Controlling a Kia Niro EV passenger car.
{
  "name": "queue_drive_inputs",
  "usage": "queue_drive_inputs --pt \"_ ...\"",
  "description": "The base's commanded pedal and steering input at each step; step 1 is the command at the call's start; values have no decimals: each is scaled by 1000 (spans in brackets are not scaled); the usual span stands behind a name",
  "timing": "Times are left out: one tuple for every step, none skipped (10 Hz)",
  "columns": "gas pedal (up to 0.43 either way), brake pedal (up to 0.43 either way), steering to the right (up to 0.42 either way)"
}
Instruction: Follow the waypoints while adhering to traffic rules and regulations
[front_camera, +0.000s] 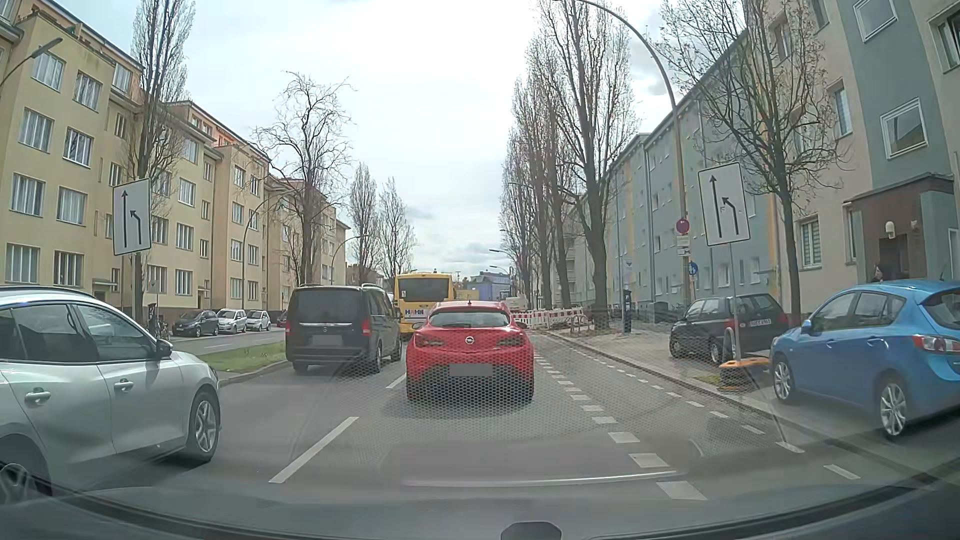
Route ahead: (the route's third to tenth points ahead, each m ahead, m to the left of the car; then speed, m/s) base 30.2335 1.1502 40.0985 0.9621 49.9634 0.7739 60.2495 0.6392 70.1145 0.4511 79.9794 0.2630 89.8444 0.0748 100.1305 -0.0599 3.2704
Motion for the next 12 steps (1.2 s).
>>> queue_drive_inputs --pt "157 0 2" --pt "157 0 1" --pt "157 0 -2" --pt "150 0 -5" --pt "98 0 -11" --pt "47 0 -17" --pt "0 0 -21" --pt "0 0 -21" --pt "0 0 -21" --pt "0 0 -21" --pt "0 0 -21" --pt "0 0 -21"
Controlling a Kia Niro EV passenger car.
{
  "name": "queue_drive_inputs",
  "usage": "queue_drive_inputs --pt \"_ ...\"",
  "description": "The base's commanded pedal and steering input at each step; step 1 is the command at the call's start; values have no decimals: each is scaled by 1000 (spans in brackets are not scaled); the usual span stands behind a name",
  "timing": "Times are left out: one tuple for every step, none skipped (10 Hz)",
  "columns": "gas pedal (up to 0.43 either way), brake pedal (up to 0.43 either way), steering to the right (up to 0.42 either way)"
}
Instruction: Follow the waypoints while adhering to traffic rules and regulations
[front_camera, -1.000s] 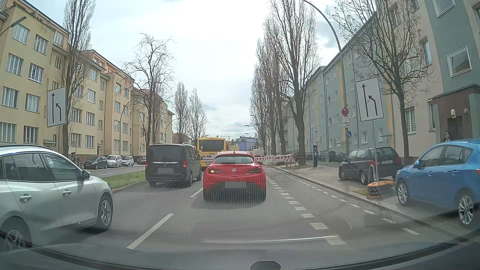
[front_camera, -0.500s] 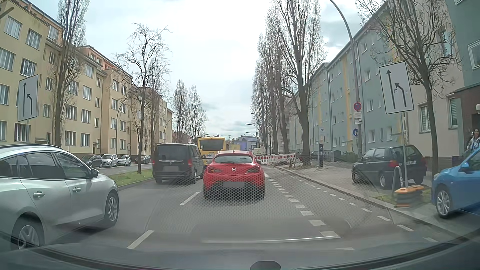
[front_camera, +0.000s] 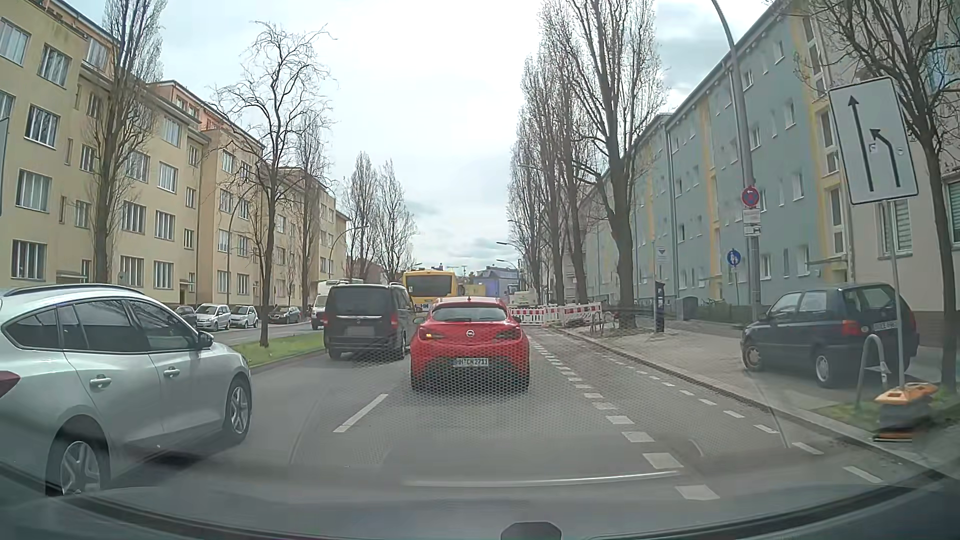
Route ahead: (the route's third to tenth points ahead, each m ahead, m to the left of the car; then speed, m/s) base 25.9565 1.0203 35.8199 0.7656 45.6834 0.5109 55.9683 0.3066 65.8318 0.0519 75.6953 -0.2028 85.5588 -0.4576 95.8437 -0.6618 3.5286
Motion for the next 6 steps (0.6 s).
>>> queue_drive_inputs --pt "0 0 -20" --pt "0 0 -16" --pt "0 0 -14" --pt "0 0 -15" --pt "79 0 -20" --pt "150 0 -29"
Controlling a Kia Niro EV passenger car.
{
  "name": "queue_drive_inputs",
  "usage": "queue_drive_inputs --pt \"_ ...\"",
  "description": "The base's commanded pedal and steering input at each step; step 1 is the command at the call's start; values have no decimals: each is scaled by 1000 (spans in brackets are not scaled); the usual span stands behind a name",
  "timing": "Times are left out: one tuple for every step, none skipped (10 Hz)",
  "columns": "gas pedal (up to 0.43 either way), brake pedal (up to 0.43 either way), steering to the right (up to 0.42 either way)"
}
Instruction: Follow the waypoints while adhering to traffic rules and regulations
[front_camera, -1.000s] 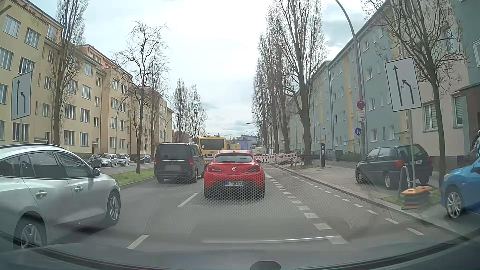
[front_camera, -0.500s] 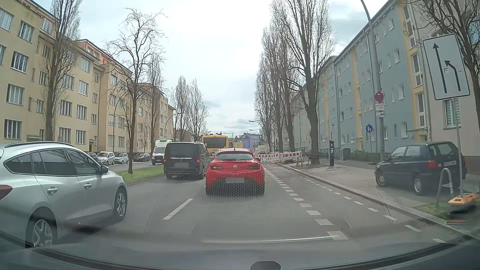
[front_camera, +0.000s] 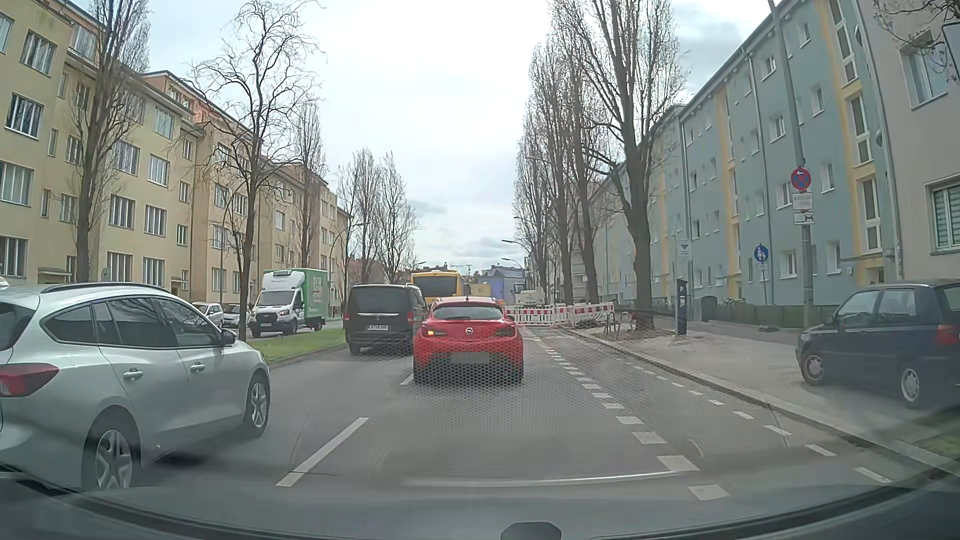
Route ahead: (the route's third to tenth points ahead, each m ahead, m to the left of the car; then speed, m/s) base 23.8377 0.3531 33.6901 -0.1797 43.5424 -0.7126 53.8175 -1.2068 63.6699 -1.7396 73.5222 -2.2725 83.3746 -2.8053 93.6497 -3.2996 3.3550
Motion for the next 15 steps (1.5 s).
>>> queue_drive_inputs --pt "150 0 -32" --pt "150 0 -33" --pt "150 0 -32" --pt "150 0 -32" --pt "150 0 -32" --pt "150 0 -33" --pt "150 0 -32" --pt "130 0 -30" --pt "47 0 -28" --pt "0 0 -26" --pt "0 0 -20" --pt "0 0 -12" --pt "0 0 -12" --pt "0 0 -12" --pt "28 0 -15"
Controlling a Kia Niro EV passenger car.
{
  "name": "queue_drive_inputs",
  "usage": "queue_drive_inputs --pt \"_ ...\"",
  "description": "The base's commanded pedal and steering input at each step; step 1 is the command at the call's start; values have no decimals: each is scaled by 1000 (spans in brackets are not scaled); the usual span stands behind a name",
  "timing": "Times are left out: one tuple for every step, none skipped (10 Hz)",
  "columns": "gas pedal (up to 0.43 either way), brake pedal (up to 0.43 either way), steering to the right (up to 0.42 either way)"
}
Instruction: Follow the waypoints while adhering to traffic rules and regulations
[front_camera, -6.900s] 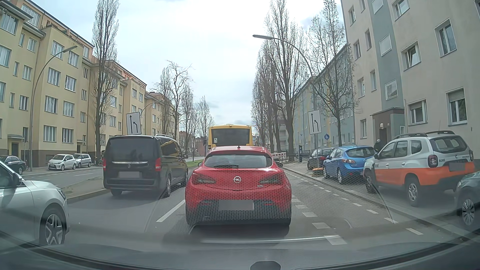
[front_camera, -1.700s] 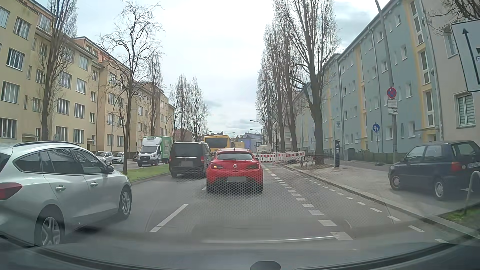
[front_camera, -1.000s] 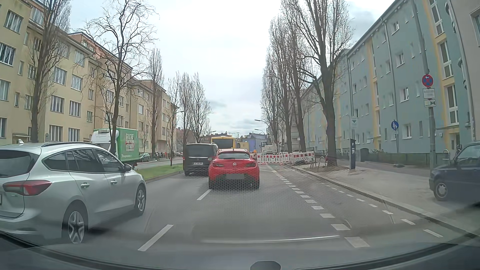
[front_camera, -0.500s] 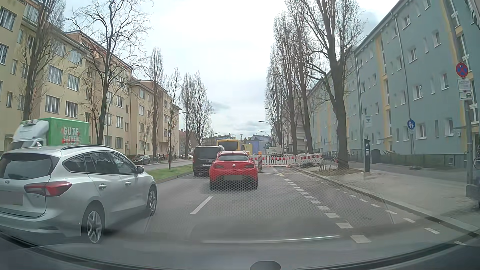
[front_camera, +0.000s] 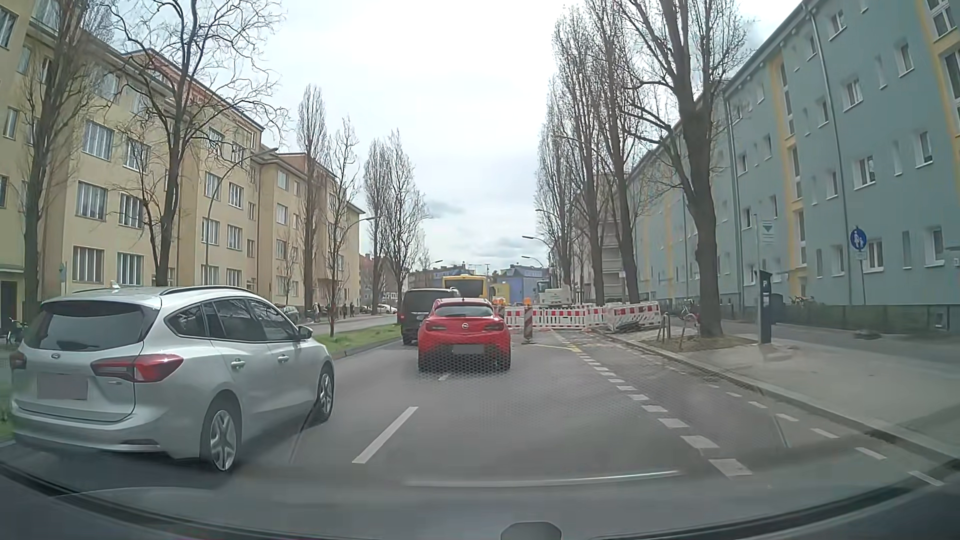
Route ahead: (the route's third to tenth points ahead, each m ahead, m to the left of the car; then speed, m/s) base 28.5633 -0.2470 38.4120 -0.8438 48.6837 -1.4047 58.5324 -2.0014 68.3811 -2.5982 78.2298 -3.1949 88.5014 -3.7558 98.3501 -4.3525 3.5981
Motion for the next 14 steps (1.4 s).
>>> queue_drive_inputs --pt "47 0 -17" --pt "47 0 -17" --pt "47 0 -18" --pt "47 0 -21" --pt "47 0 -24" --pt "59 0 -25" --pt "67 0 -26" --pt "79 0 -29" --pt "87 0 -32" --pt "98 0 -33" --pt "98 0 -38" --pt "98 0 -46" --pt "98 0 -56" --pt "98 0 -57"
